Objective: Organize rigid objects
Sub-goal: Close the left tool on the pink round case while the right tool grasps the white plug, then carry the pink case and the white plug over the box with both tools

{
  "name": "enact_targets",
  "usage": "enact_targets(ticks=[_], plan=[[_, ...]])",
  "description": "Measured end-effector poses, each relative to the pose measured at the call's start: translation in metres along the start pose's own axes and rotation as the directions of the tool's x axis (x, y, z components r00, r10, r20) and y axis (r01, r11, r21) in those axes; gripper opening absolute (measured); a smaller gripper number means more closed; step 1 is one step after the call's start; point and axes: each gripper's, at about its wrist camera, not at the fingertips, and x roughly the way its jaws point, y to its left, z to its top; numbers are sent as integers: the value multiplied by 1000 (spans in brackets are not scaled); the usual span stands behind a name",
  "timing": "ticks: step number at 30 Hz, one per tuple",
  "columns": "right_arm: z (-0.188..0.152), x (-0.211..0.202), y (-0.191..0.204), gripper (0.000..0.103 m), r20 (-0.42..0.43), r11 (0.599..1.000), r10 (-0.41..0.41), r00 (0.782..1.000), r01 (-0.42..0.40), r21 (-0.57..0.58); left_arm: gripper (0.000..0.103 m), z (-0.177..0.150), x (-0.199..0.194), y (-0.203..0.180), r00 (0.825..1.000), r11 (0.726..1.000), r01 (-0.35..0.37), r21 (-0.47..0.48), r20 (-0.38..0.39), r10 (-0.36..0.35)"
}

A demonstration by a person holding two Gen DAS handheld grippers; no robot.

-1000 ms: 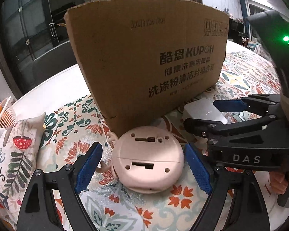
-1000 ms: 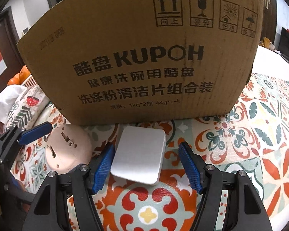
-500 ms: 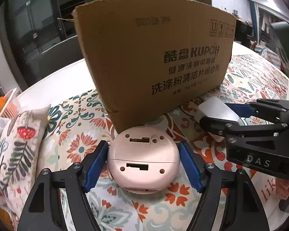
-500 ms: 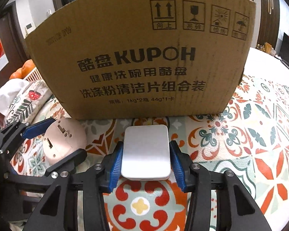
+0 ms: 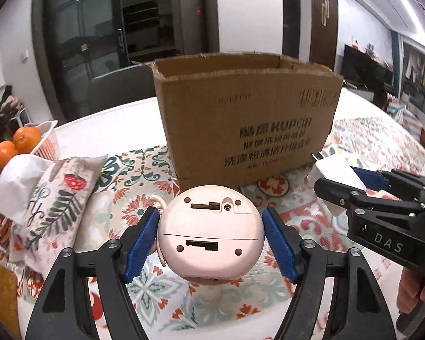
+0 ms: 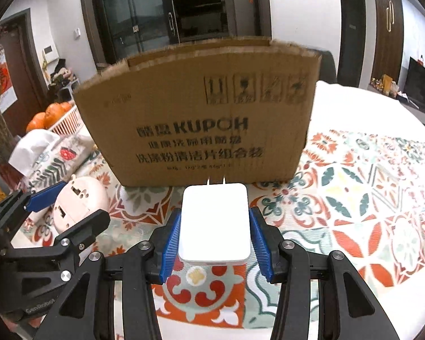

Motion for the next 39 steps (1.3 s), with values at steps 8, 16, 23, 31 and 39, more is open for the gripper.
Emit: enact_targets(ticks=[8, 16, 23, 31, 39], plan=[[9, -48, -4, 47, 94, 1000, -4, 996, 5, -16, 74, 11, -35, -5, 997, 998, -39, -49, 67, 42], [19, -83, -6, 47, 160, 1000, -4, 987, 9, -30, 74, 20, -60, -8, 991, 994, -72, -77, 112, 80], [26, -99, 0, 47, 215, 999, -8, 977, 18, -42, 74, 34, -73, -10, 985, 992, -76, -99, 145, 90], [38, -114, 1, 47, 256, 999, 2, 967, 10, -46, 74, 52, -88, -9, 976, 990, -78, -120, 196, 101], [57, -127, 4, 47, 310, 998, 4, 951, 15, -58, 74, 72, -94, -8, 967, 990, -77, -120, 234, 104]])
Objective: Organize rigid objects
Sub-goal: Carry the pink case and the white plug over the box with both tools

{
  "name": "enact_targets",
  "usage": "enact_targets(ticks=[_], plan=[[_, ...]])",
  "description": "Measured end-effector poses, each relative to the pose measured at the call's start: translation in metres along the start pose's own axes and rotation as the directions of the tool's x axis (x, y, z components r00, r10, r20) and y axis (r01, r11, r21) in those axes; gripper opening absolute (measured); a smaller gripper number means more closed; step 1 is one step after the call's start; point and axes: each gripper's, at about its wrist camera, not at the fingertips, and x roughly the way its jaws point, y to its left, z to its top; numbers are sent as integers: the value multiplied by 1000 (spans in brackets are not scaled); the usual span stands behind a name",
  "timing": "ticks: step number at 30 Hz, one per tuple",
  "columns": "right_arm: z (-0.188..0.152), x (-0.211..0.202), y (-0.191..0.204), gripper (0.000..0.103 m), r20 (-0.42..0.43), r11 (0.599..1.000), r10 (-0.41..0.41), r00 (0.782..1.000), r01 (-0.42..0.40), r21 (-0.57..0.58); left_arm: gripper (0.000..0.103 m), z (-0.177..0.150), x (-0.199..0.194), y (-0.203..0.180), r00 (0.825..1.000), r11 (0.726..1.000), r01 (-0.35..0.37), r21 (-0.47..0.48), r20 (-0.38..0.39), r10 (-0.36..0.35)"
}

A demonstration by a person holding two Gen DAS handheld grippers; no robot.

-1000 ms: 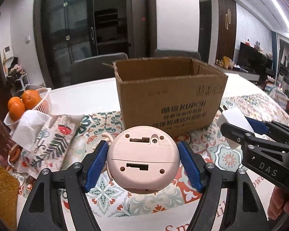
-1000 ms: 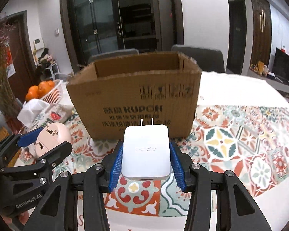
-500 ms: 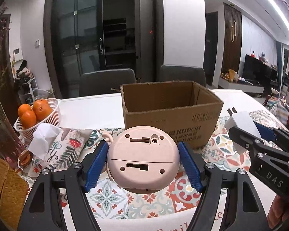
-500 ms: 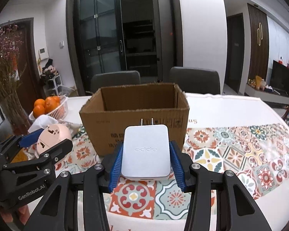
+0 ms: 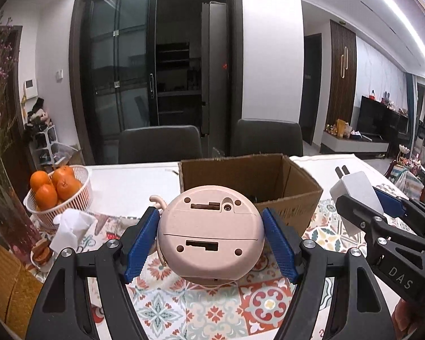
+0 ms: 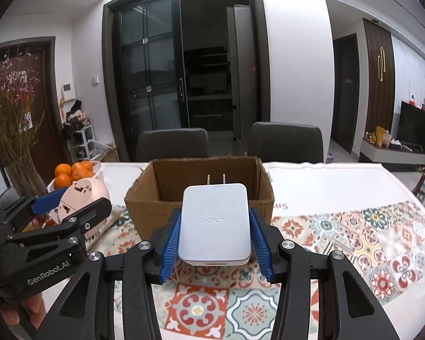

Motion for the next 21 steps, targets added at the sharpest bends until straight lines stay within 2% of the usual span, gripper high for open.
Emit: enact_targets(ticks=[11, 21], plan=[[21, -1, 0, 47, 54, 1000, -2, 999, 2, -14, 74, 28, 5, -3, 999, 1000, 6, 17, 52, -7], [43, 15, -5, 47, 77, 1000, -7, 997, 9, -23, 74, 51, 26, -3, 999, 1000, 2, 27, 54, -4]])
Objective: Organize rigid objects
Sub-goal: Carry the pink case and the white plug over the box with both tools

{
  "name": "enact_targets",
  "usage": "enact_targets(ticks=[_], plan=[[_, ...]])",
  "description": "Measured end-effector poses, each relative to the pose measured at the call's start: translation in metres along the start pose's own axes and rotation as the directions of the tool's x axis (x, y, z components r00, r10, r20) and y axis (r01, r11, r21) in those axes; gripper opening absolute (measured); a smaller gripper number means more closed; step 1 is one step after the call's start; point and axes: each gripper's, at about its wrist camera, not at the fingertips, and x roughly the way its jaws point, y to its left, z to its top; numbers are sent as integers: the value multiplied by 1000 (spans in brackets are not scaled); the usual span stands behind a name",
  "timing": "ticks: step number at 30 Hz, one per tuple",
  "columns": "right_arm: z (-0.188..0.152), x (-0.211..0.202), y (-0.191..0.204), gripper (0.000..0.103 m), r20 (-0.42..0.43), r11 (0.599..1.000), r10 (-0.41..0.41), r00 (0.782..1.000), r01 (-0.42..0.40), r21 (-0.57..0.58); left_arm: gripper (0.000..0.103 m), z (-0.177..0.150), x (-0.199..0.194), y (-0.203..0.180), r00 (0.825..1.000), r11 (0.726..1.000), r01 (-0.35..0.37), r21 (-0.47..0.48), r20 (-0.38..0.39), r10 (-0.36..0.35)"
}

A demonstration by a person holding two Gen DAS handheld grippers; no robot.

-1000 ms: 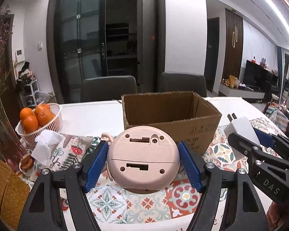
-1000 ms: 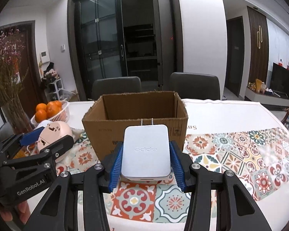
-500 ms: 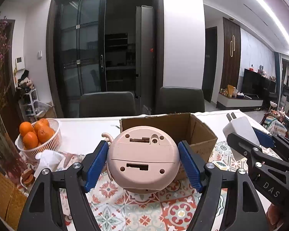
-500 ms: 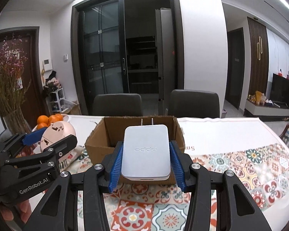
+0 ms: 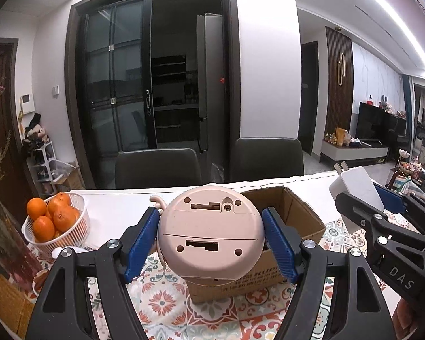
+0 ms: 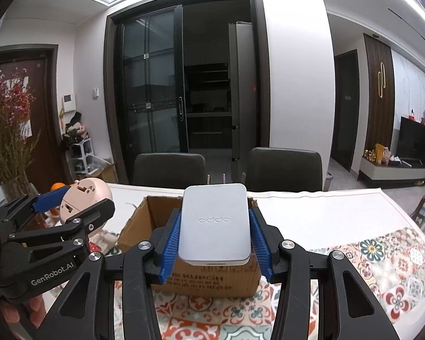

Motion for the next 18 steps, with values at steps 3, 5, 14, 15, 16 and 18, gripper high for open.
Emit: enact_targets(ticks=[3, 5, 14, 15, 16, 18], plan=[[6, 7, -2, 47, -4, 1000, 0, 1000, 0, -2, 74, 6, 9, -1, 1000, 1000, -1, 4, -5, 1], [8, 12, -2, 47, -10, 1000, -2, 1000, 2, -4, 74, 11, 15, -1, 1000, 1000, 5, 6, -7, -5], [15, 46, -13, 47, -62, 1000, 18, 998, -16, 25, 74, 24, 48, -1, 998, 1000, 24, -1, -54, -24], [15, 51, -14, 47, -70, 999, 21, 997, -19, 29, 74, 24, 52, -1, 998, 1000, 26, -4, -62, -26], [16, 55, -15, 47, -77, 999, 23, 997, -21, 30, 74, 25, 58, 0, 997, 1000, 27, -7, -71, -27], [17, 64, -17, 47, -91, 999, 26, 995, -23, 32, 74, 24, 65, 2, 996, 1000, 27, -11, -88, -28]])
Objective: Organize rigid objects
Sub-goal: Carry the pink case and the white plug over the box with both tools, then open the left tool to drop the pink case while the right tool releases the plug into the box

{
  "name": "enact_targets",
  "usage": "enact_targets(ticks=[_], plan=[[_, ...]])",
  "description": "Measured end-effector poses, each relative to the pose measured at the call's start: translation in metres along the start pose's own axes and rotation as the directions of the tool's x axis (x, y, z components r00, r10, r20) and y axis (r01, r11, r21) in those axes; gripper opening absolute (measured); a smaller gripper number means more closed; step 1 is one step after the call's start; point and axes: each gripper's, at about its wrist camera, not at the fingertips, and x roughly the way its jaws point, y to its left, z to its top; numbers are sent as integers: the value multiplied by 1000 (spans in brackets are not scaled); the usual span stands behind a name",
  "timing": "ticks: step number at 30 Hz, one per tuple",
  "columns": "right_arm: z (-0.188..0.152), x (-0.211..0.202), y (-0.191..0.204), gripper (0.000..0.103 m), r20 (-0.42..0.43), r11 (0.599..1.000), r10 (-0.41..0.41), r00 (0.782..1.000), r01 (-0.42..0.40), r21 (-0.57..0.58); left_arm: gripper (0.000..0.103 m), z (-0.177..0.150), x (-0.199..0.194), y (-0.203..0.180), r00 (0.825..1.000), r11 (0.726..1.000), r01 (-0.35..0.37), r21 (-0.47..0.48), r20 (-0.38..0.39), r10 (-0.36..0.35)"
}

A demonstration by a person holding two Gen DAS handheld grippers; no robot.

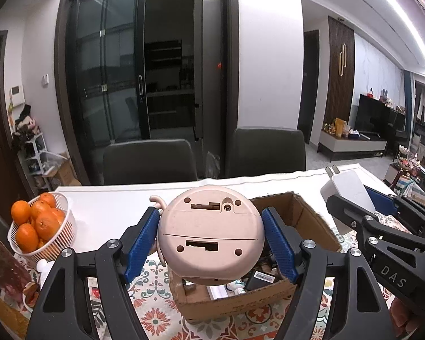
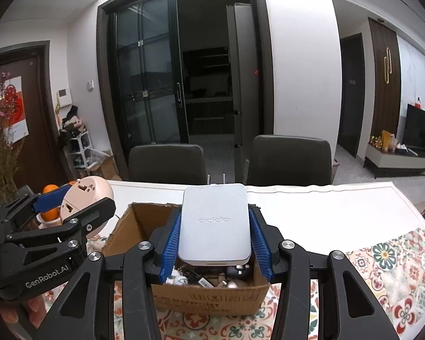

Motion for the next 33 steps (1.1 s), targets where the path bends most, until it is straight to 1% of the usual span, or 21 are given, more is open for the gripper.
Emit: enact_targets(ticks=[8, 13, 19, 22, 26, 27, 28, 29, 33], plan=[[4, 33, -3, 47, -55, 1000, -9, 998, 8, -20, 74, 0, 37, -1, 996, 1000, 12, 0, -88, -12], [1, 55, -7, 47, -110, 1000, 2, 994, -4, -18, 74, -3, 60, -1, 987, 1000, 23, 3, -156, -22], [-7, 85, -13, 47, -211, 1000, 26, 977, -27, -3, 74, -13, 83, 1, 973, 999, 41, -2, -228, -40], [-14, 96, -12, 47, -248, 999, 38, 968, -39, -1, 74, -19, 91, -1, 963, 999, 48, 23, -267, -40], [-20, 104, -13, 47, -282, 999, 36, 959, -41, -10, 74, -23, 96, -4, 957, 998, 48, 37, -289, -35], [-21, 105, -14, 47, -288, 999, 36, 957, -41, -10, 72, -24, 96, -4, 956, 998, 47, 37, -290, -35], [-22, 107, -14, 47, -295, 999, 37, 955, -41, -10, 65, -23, 96, -4, 957, 998, 48, 37, -288, -35], [-22, 108, -14, 47, -300, 999, 38, 953, -42, -9, 64, -23, 95, -5, 956, 998, 49, 35, -291, -36], [-24, 111, -15, 48, -323, 998, 56, 945, -58, 4, 66, -20, 92, -7, 958, 998, 39, 42, -287, -25]])
